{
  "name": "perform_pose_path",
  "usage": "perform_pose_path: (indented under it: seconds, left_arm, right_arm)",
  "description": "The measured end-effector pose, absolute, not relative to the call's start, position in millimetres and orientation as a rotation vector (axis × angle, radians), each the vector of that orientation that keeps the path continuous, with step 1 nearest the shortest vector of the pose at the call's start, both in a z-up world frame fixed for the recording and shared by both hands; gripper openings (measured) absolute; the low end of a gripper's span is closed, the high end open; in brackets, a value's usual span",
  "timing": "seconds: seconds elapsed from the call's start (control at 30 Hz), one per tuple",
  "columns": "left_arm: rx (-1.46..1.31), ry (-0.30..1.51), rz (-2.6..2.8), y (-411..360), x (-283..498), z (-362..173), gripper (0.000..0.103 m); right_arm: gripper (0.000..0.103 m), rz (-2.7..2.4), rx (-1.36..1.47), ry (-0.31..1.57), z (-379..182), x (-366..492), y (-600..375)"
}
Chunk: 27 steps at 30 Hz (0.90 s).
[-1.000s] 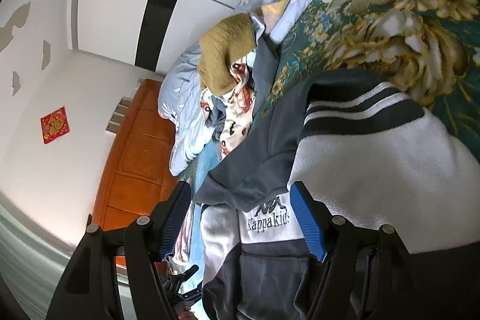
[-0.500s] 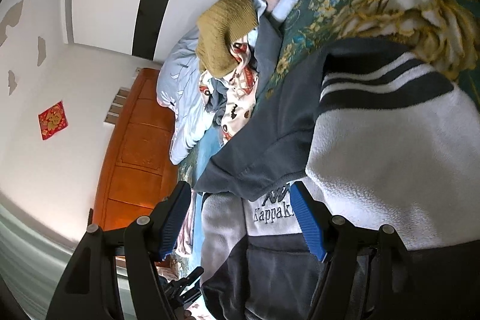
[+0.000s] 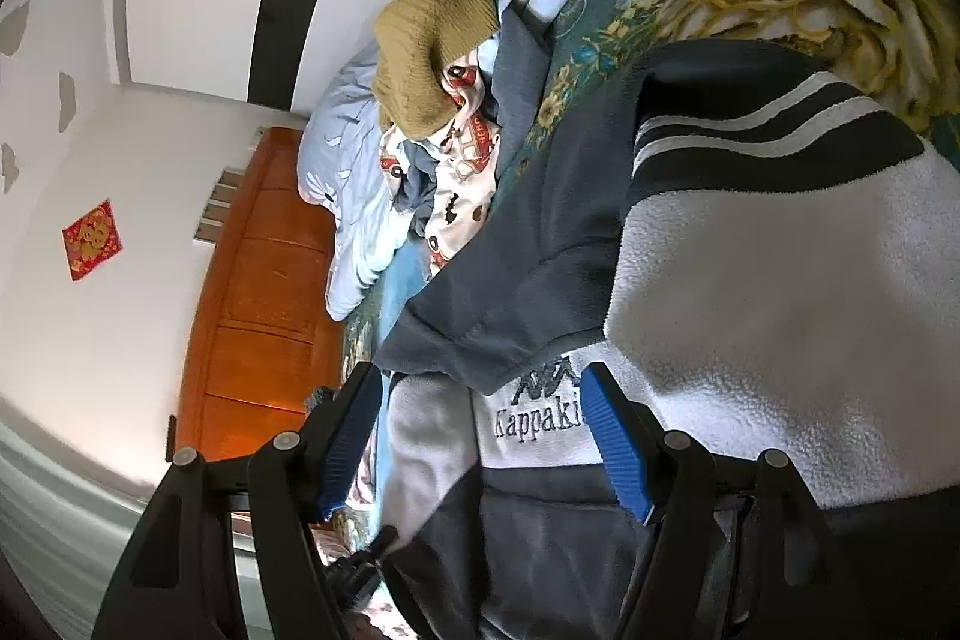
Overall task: Fold clothes
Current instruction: 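Smooth the hoodie front with the right gripper while the left gripper releases, then grasp a hoodie sleeve with the left gripper and fling it out across the bedspread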
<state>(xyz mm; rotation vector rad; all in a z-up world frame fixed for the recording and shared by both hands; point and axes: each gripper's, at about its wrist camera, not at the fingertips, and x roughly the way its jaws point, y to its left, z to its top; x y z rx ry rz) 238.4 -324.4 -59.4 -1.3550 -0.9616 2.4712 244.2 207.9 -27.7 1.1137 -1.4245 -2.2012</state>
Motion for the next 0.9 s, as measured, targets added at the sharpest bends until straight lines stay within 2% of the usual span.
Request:
perform_pose_path:
  seconds: [0.23,0.43,0.77,0.9]
  left_arm:
    - [-1.339,-0.768,2.712,-379,175,-28,0.008]
    - [-1.375,-0.689,2.778,-401,111,-34,0.008]
    - [-1.561,-0.668,2.748,-407,54,-84,0.008]
    - [-1.560,-0.779,2.677,-413,65,-99,0.011]
  right_arm:
    - [0.070,-2.202,1.151,-1.407,-37,233,200]
    - [0.070,-2.199,1.170,-1.433,-46,221,199]
    - [0.070,-2.222,1.196,-1.445,-48,214,201]
    - [0.070,-2.223,1.207,-1.441,-50,213,197]
